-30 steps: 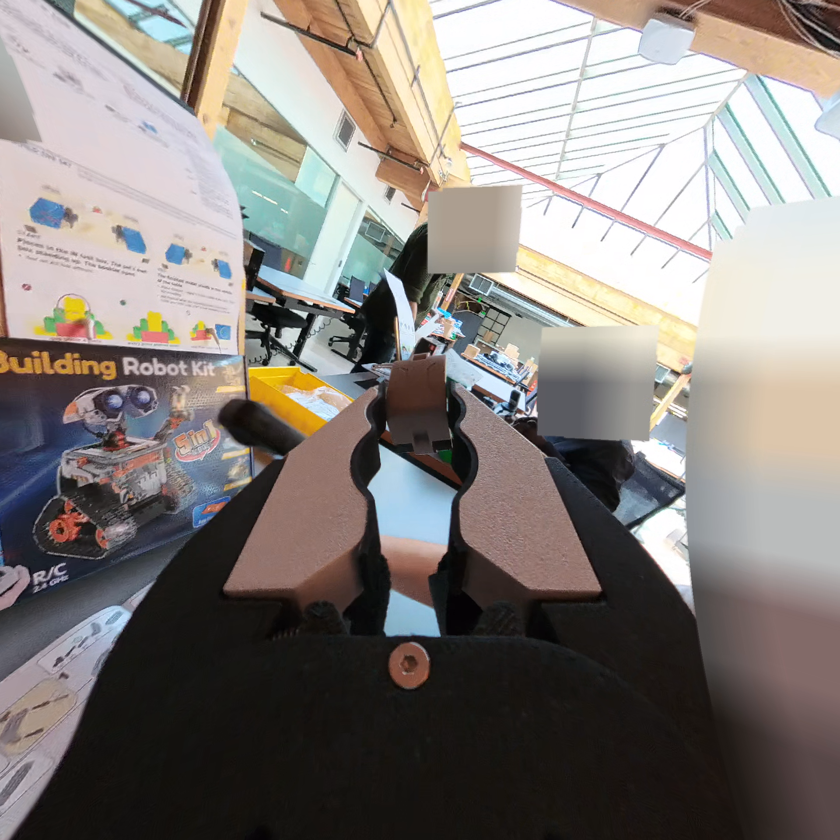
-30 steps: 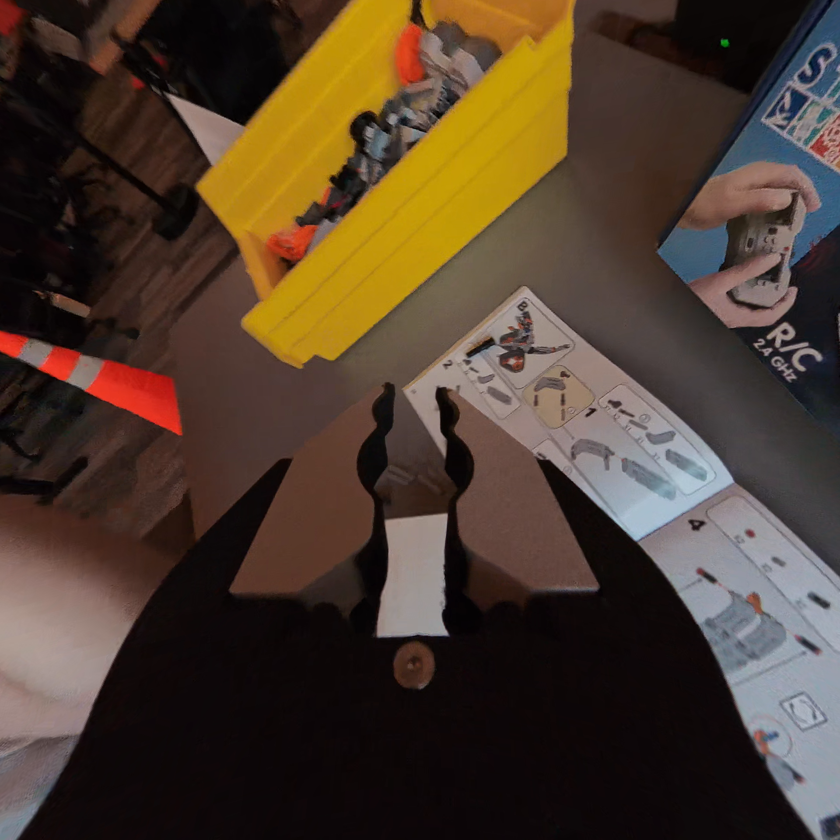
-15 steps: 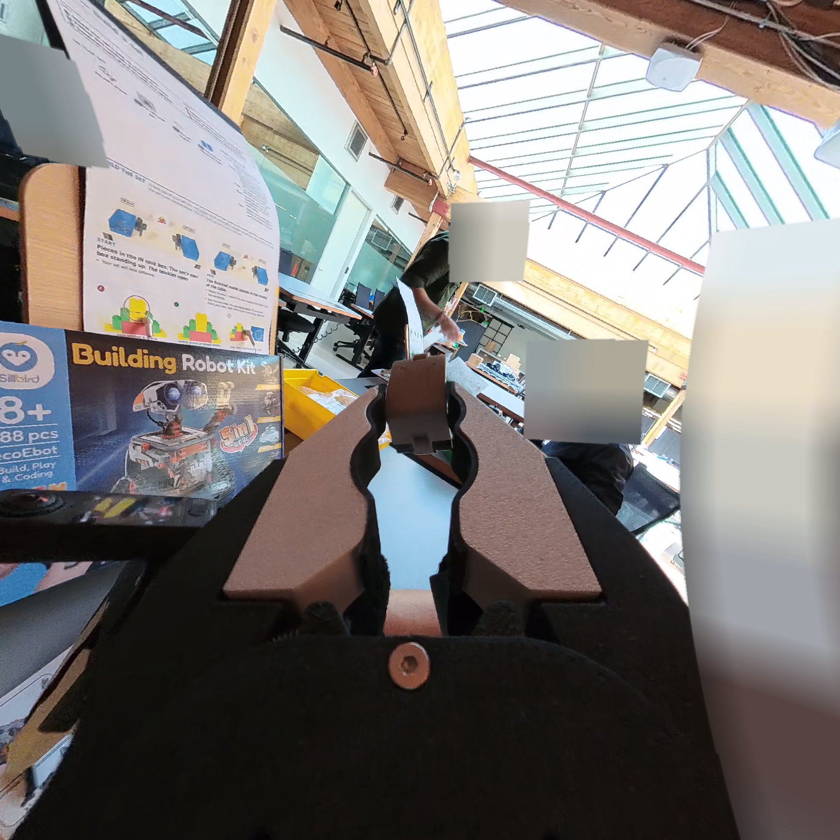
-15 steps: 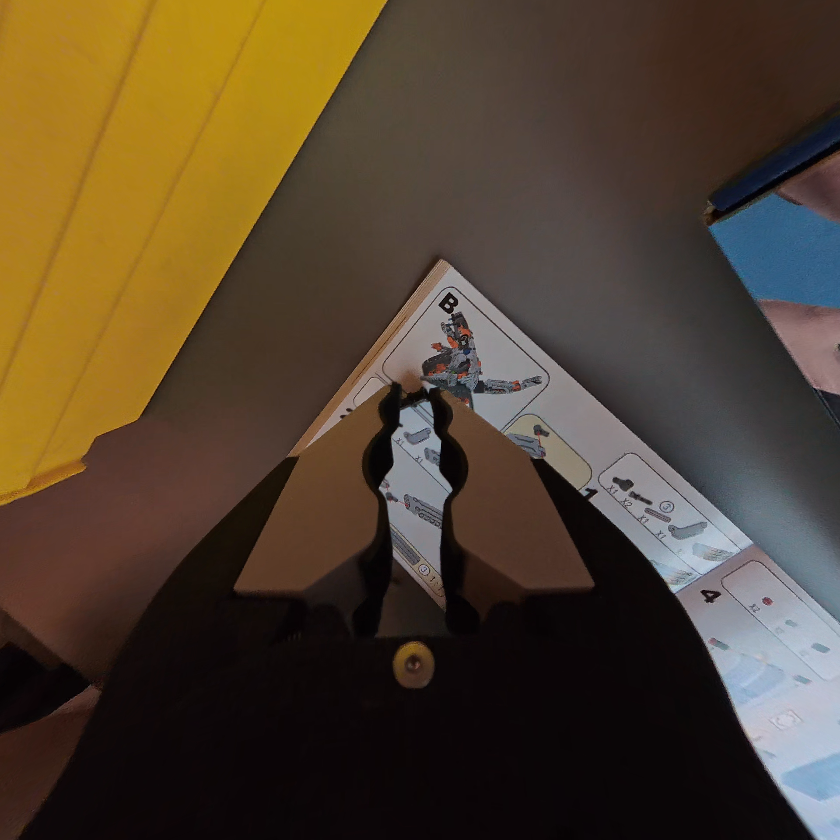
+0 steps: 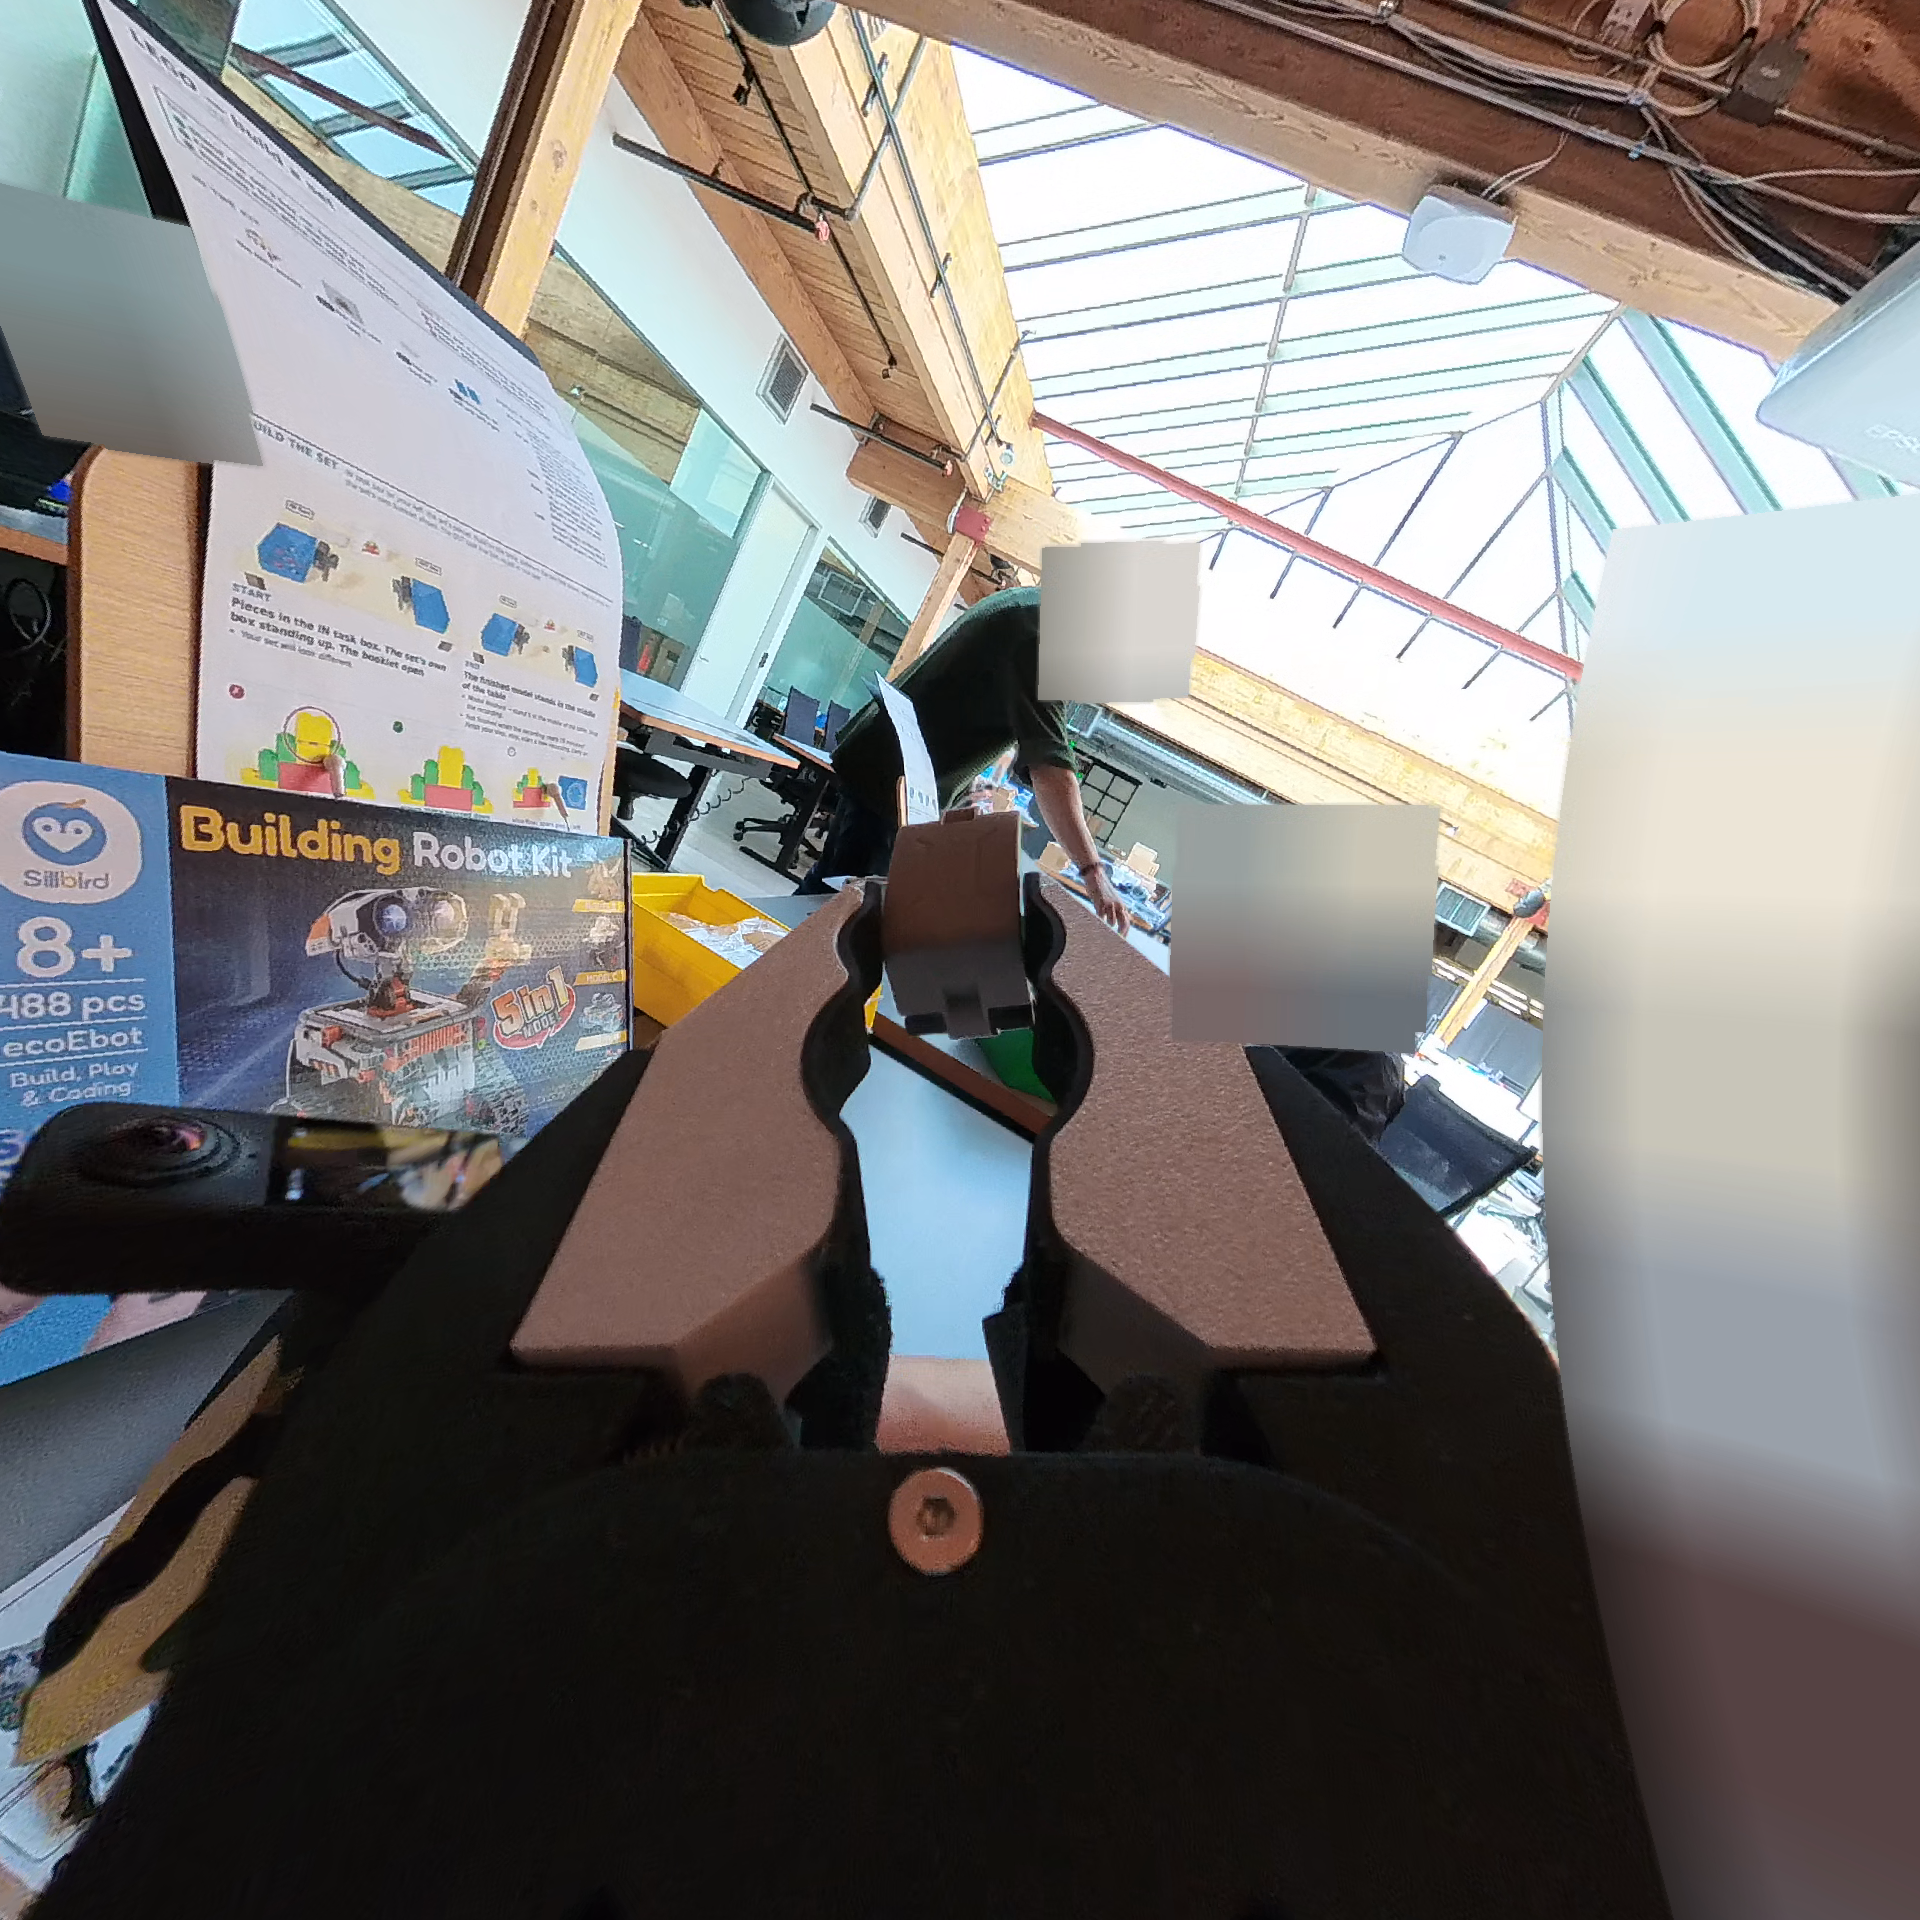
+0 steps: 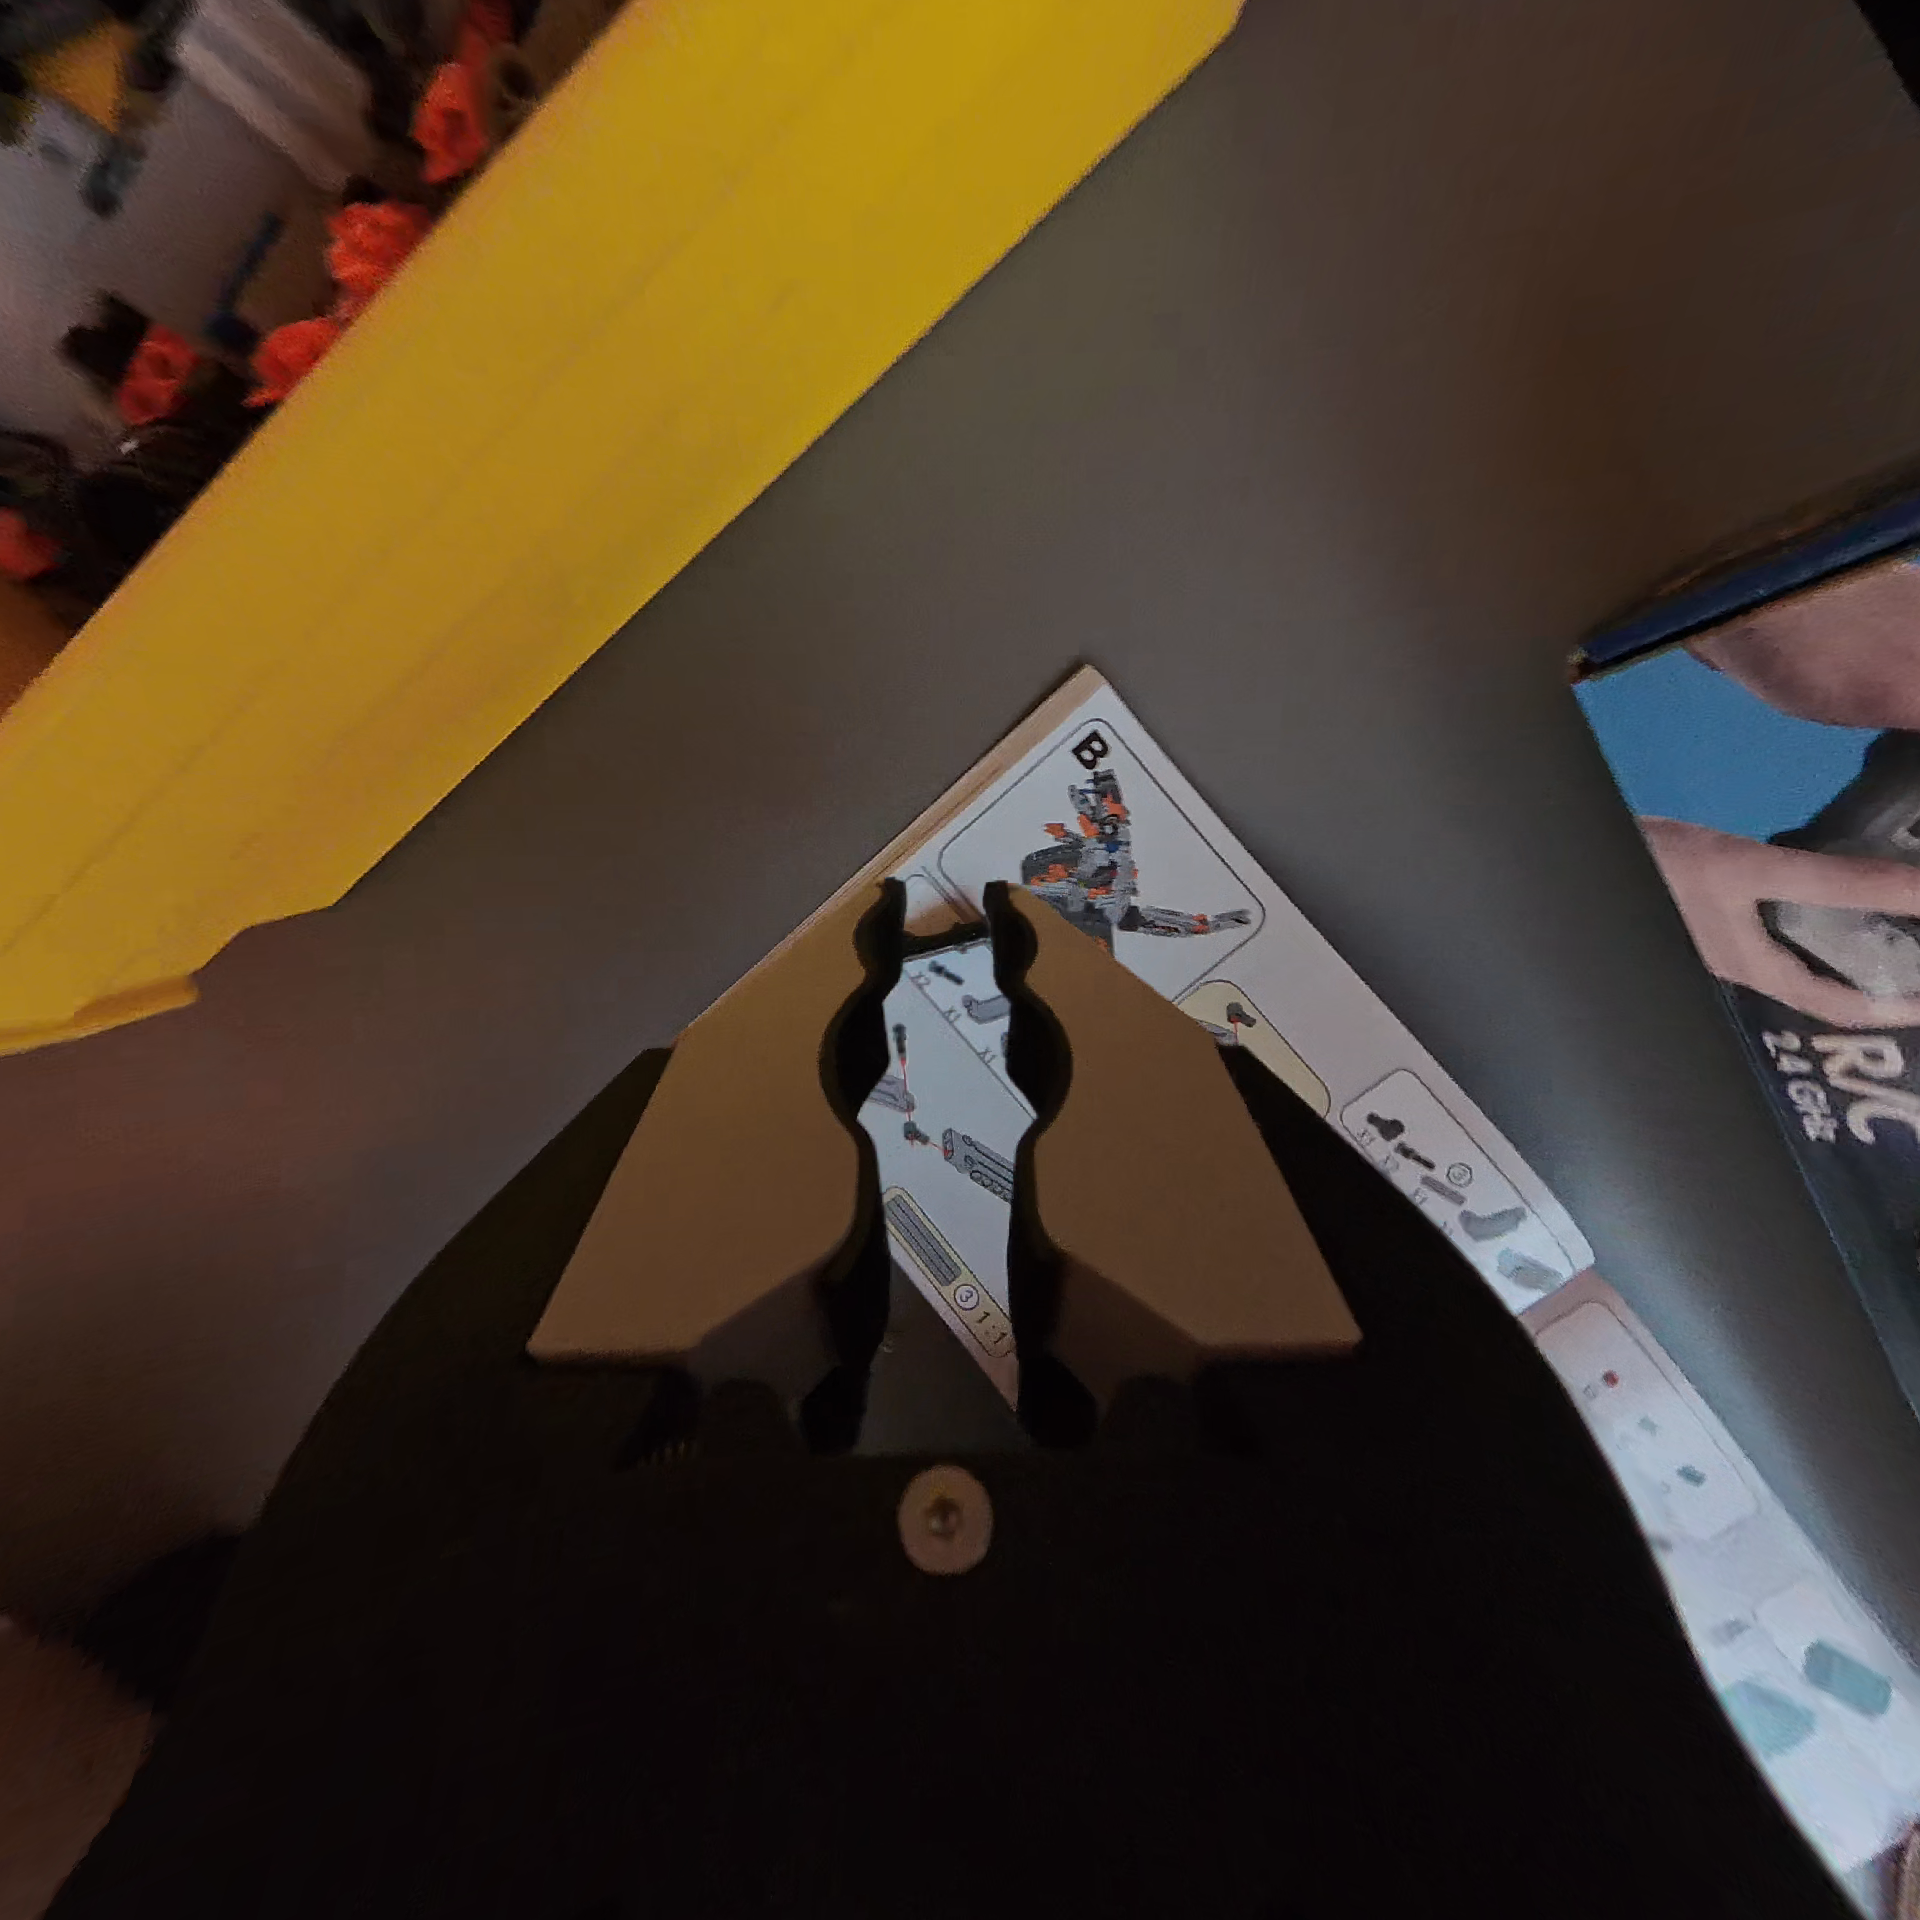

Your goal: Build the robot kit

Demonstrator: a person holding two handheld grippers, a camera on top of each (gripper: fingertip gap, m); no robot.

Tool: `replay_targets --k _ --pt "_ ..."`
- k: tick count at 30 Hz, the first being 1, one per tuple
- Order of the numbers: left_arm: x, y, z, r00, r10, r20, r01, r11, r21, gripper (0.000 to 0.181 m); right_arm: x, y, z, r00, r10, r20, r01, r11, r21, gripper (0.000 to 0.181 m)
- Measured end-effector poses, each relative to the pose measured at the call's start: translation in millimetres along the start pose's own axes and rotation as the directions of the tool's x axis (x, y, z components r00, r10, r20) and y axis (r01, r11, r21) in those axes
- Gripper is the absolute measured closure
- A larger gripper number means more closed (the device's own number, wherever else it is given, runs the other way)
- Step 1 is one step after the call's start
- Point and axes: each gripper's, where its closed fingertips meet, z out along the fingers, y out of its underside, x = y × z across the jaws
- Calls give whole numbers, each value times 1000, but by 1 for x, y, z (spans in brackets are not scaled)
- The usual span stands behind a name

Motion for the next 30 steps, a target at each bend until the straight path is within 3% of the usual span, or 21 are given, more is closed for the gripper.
replay_targets --k 3,6,13,22,27,30 --pt "-1 0 -1 1000 -3 6 3 1000 0 157 18 2 -5 999 -30 -10 31 999 29 168" --pt "-3 0 1 1000 1 24 -1 1000 0 157 7 4 -1 983 102 152 -109 993 37 159" --pt "-5 5 8 999 6 41 -5 999 -34 156 12 22 13 985 164 45 -162 985 -53 162" --pt "-9 8 10 998 17 68 -13 999 -51 156 -4 18 14 987 147 69 -143 988 -57 172" --pt "-7 6 7 998 22 66 -19 999 -41 156 7 1 -8 987 147 60 -150 987 58 172" --pt "-8 5 6 997 19 69 -17 999 -35 156 12 0 -17 980 184 75 -188 981 54 173"
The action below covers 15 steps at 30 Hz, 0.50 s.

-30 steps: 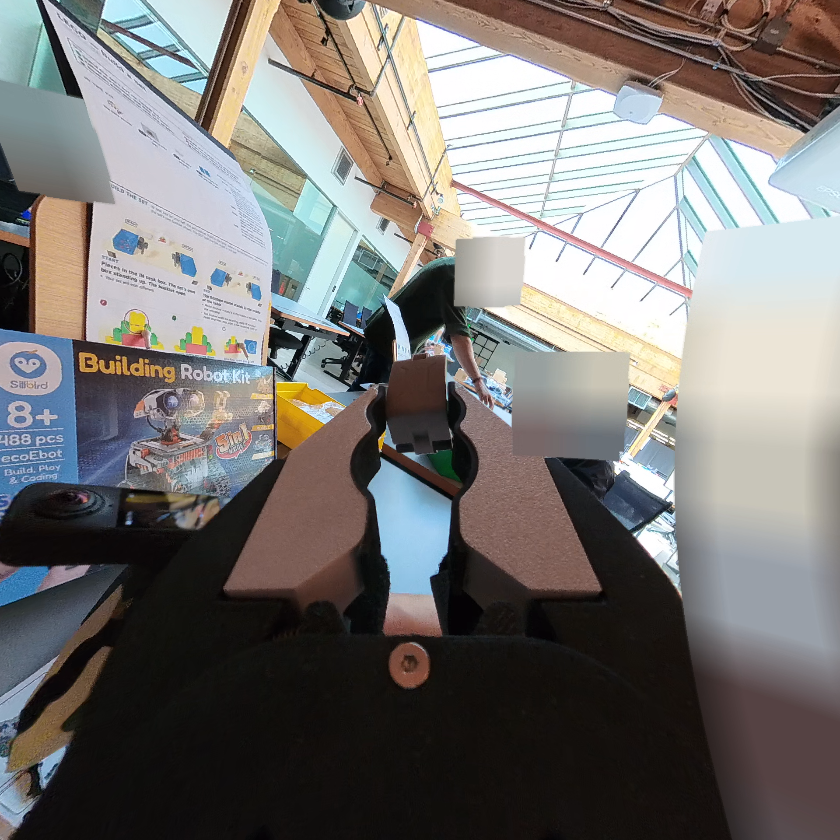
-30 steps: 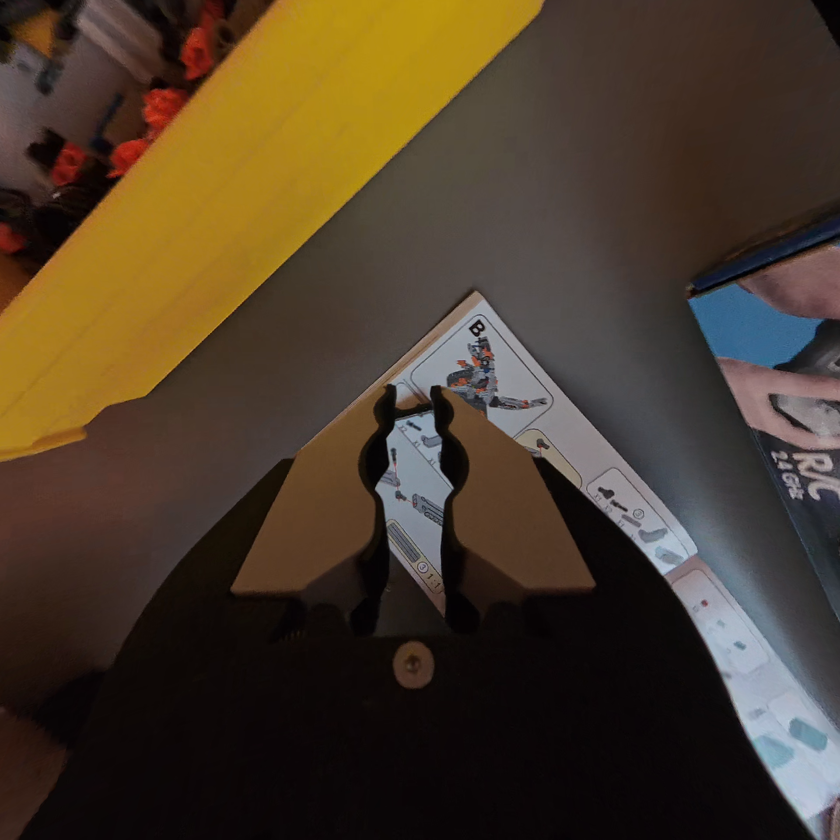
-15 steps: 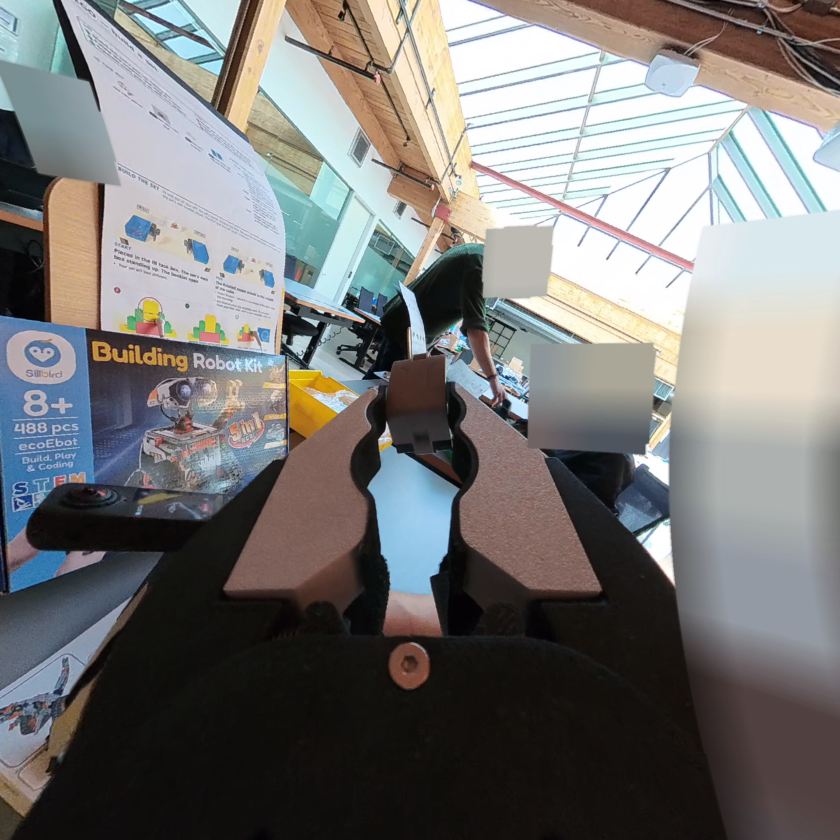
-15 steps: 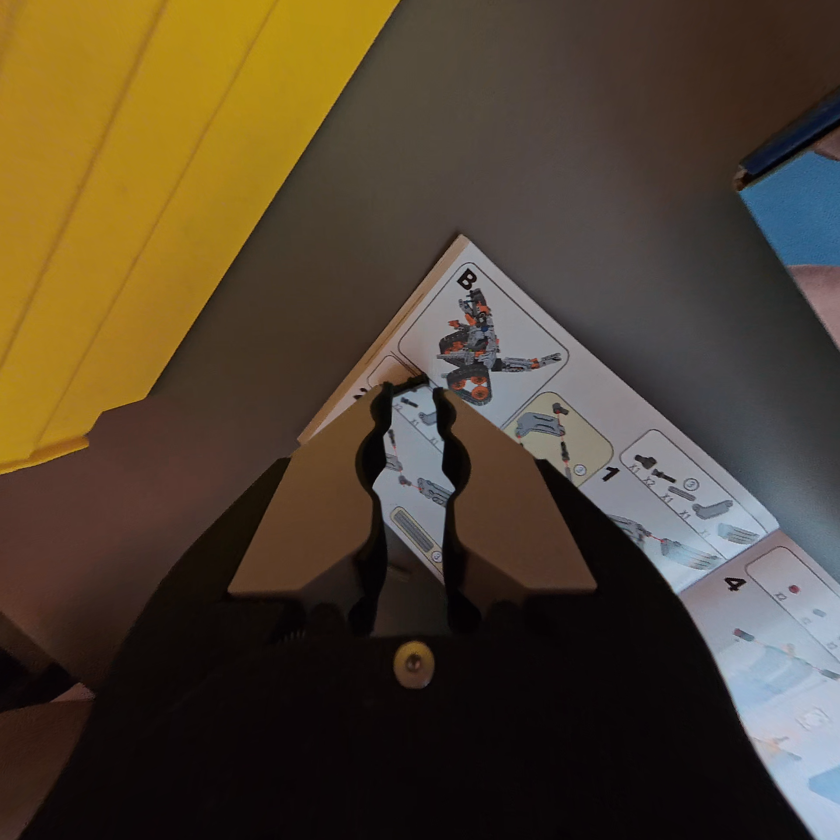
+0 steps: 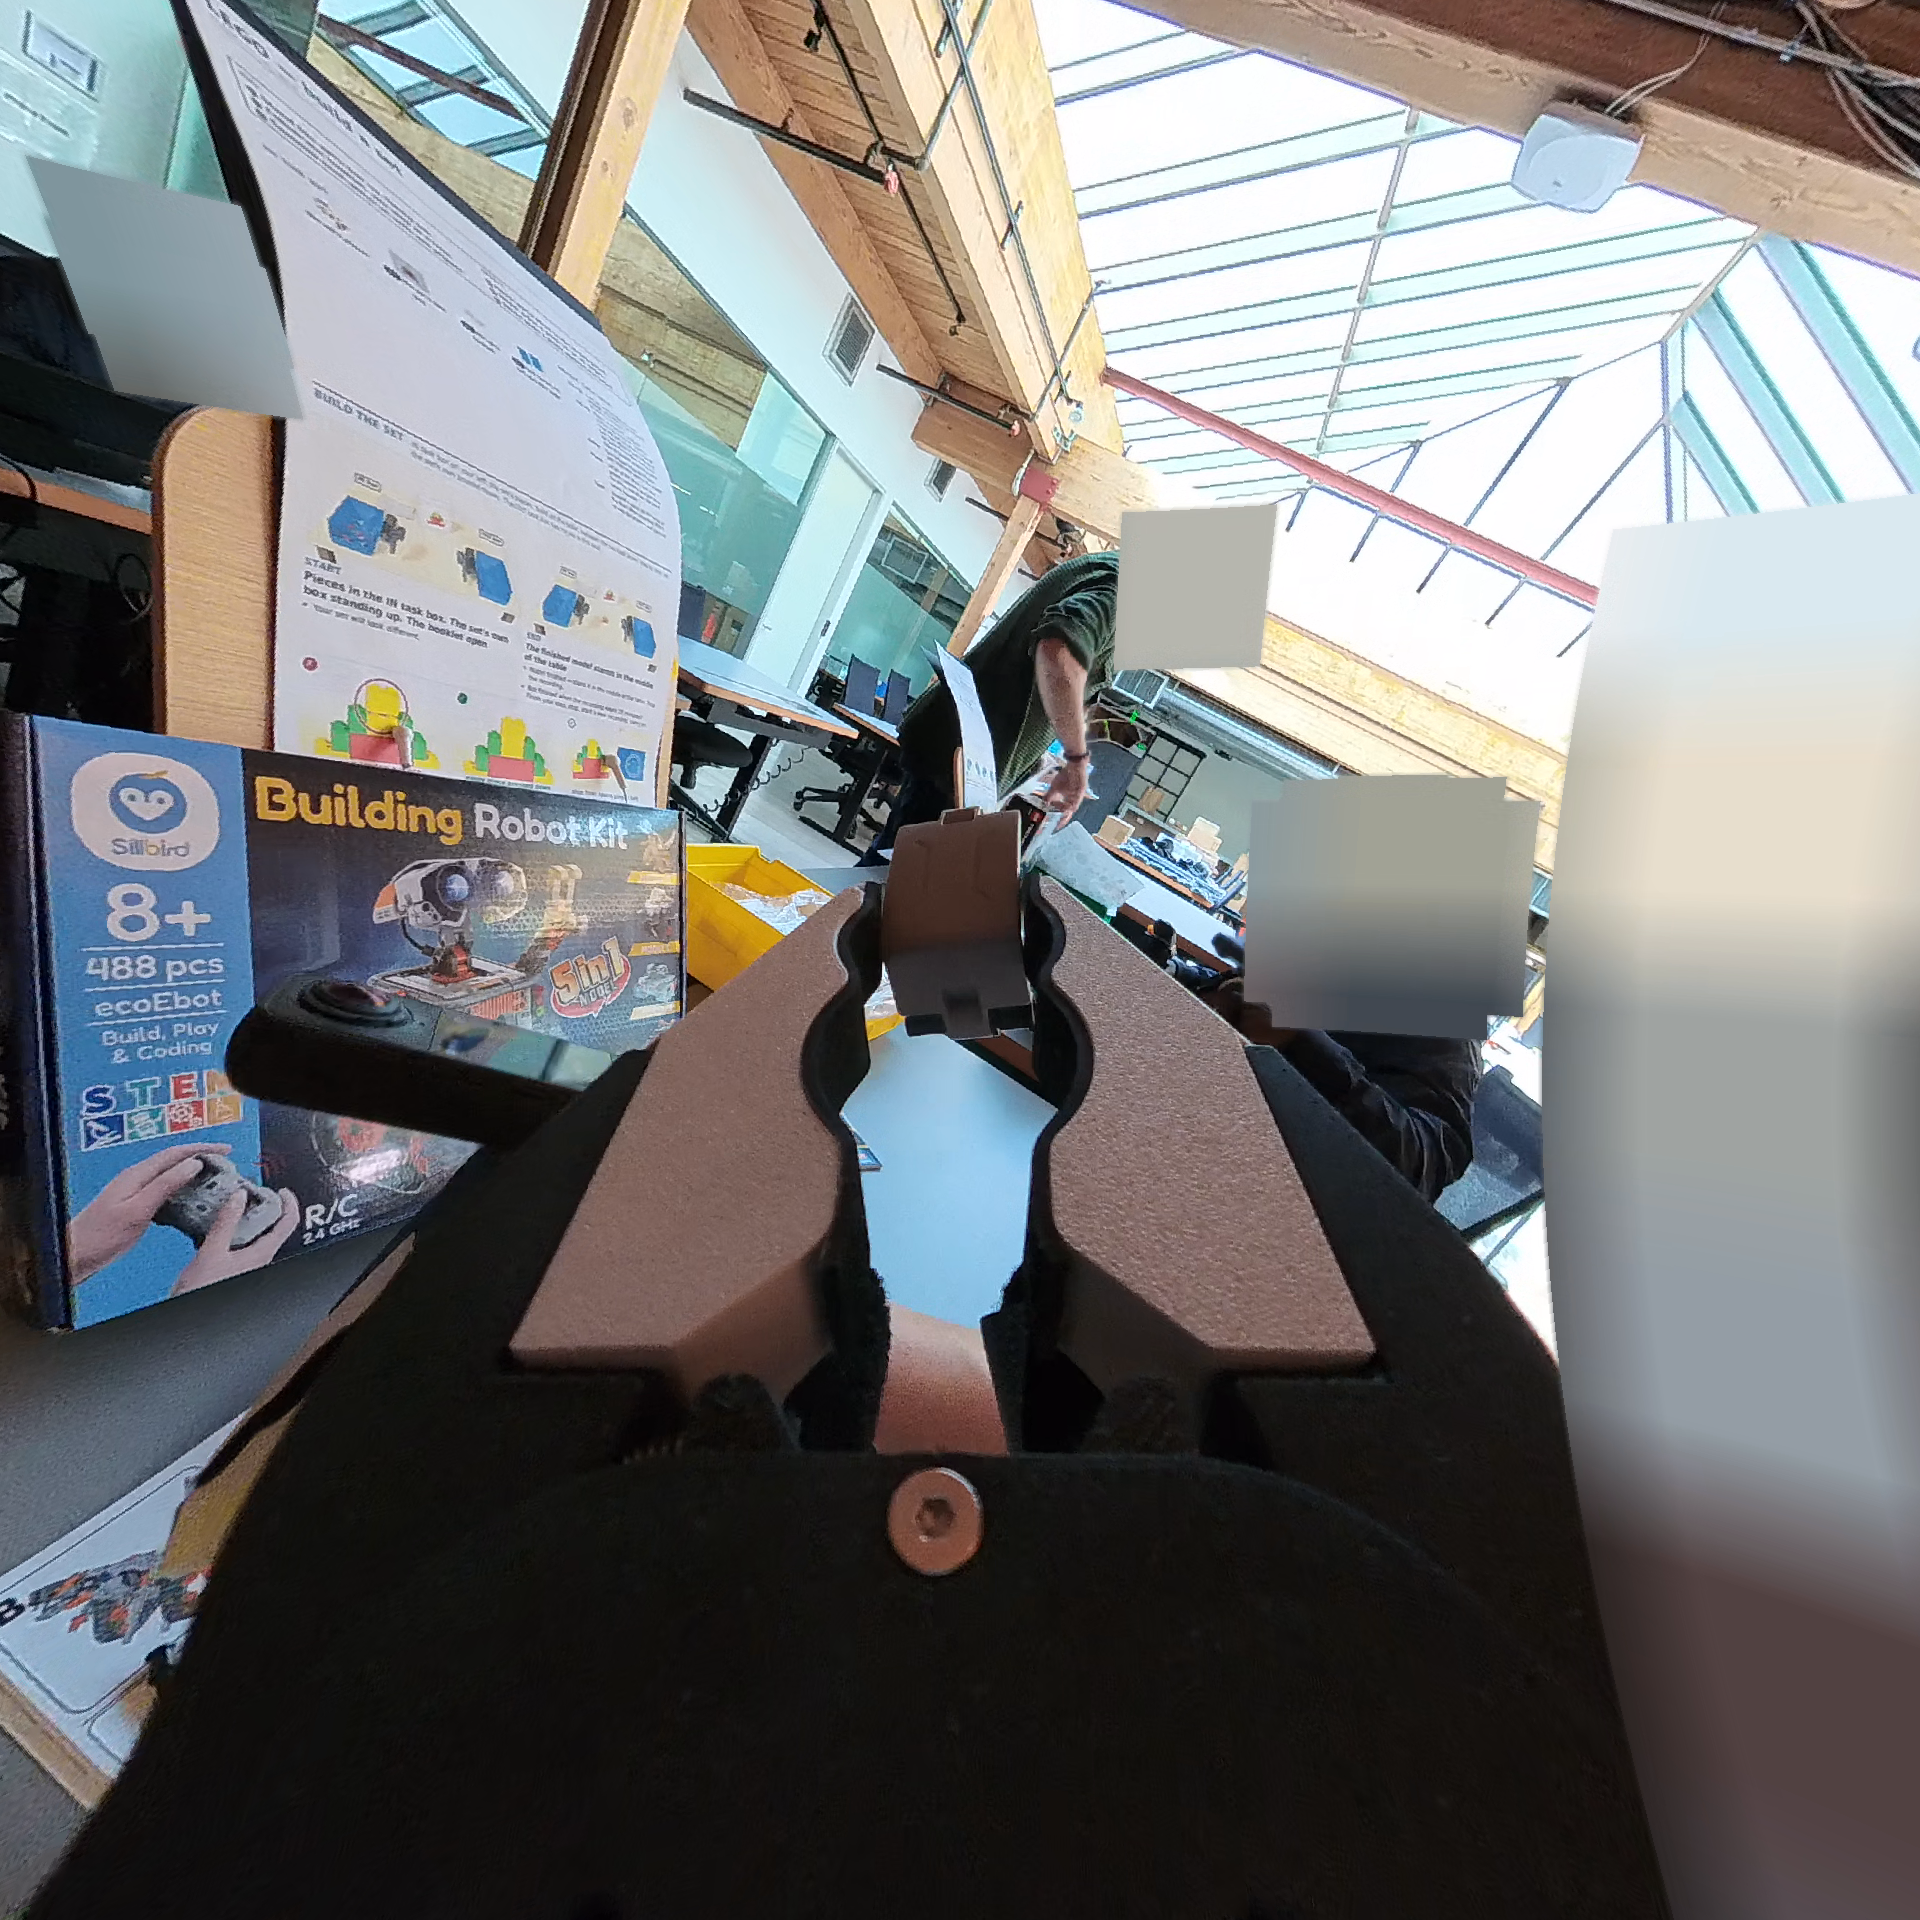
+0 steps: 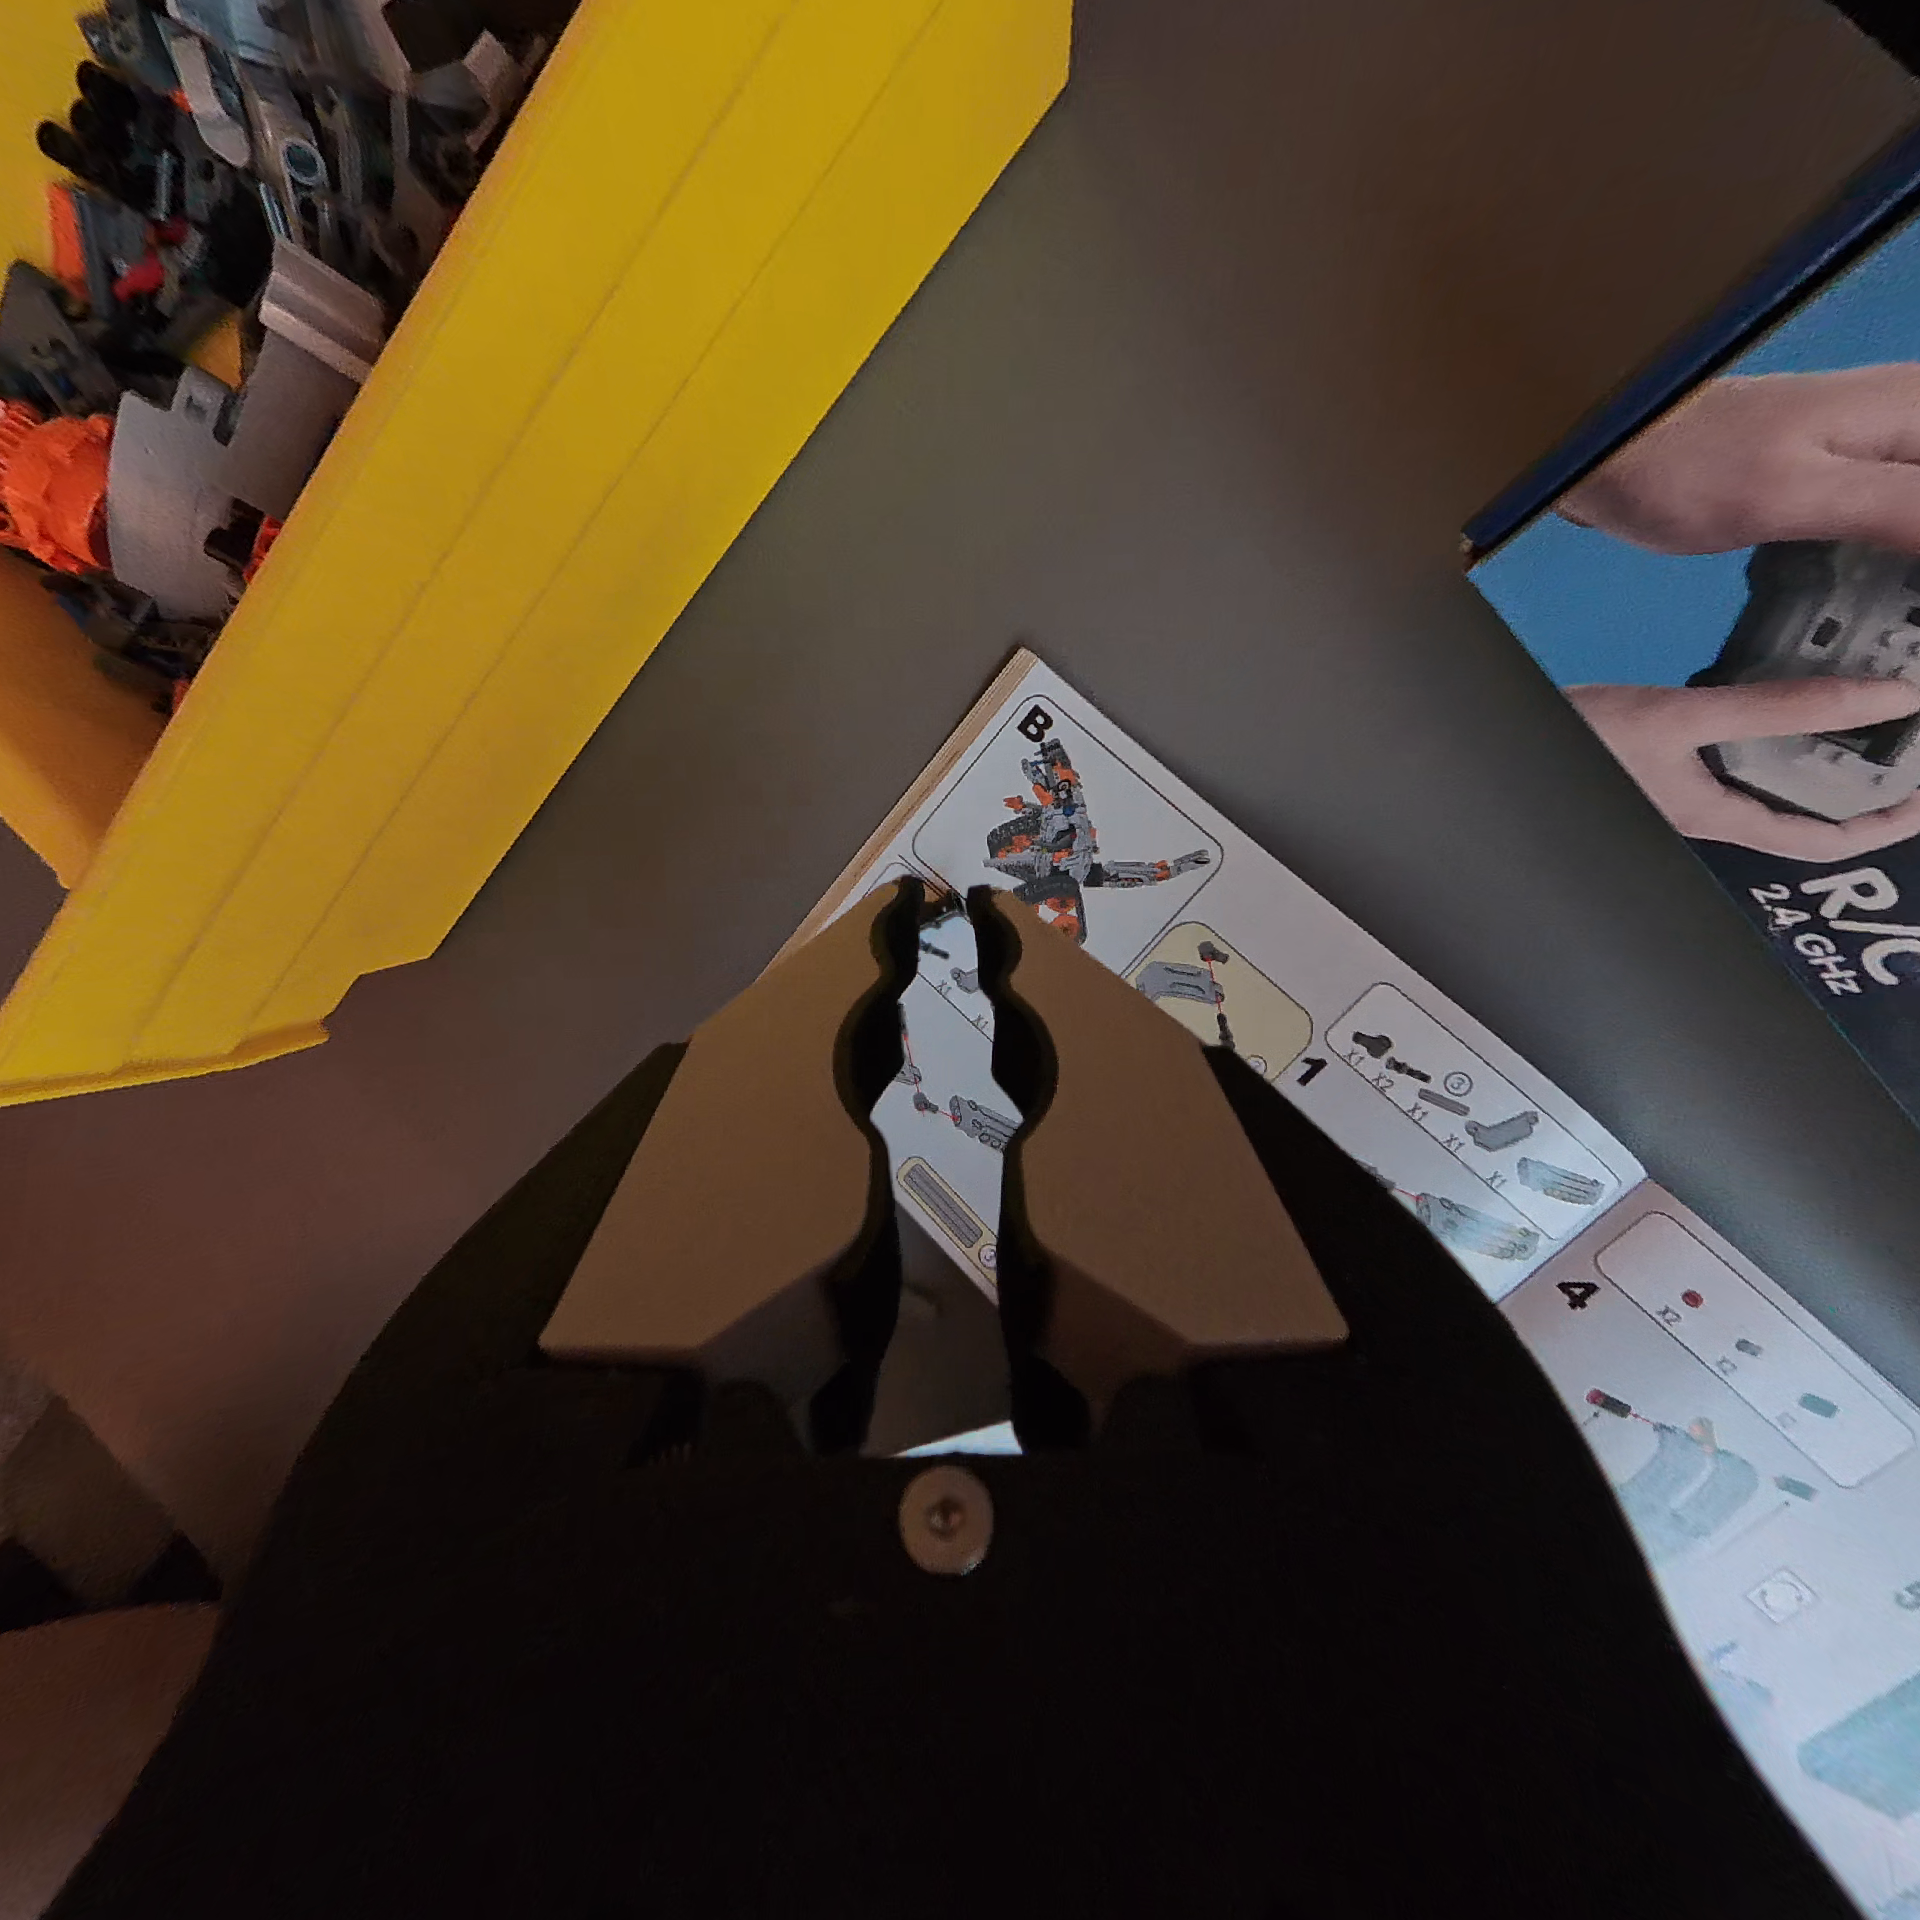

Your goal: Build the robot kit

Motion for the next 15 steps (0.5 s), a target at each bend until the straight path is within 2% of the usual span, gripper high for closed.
replay_targets --k 5,15 --pt "0 1 1 1000 -2 -1 2 1000 -6 156 -10 18 17 999 7 31 -4 995 -96 173" --pt "-1 1 0 1000 -7 -7 7 1000 -5 156 -9 25 31 1000 -11 -9 9 989 -146 175"
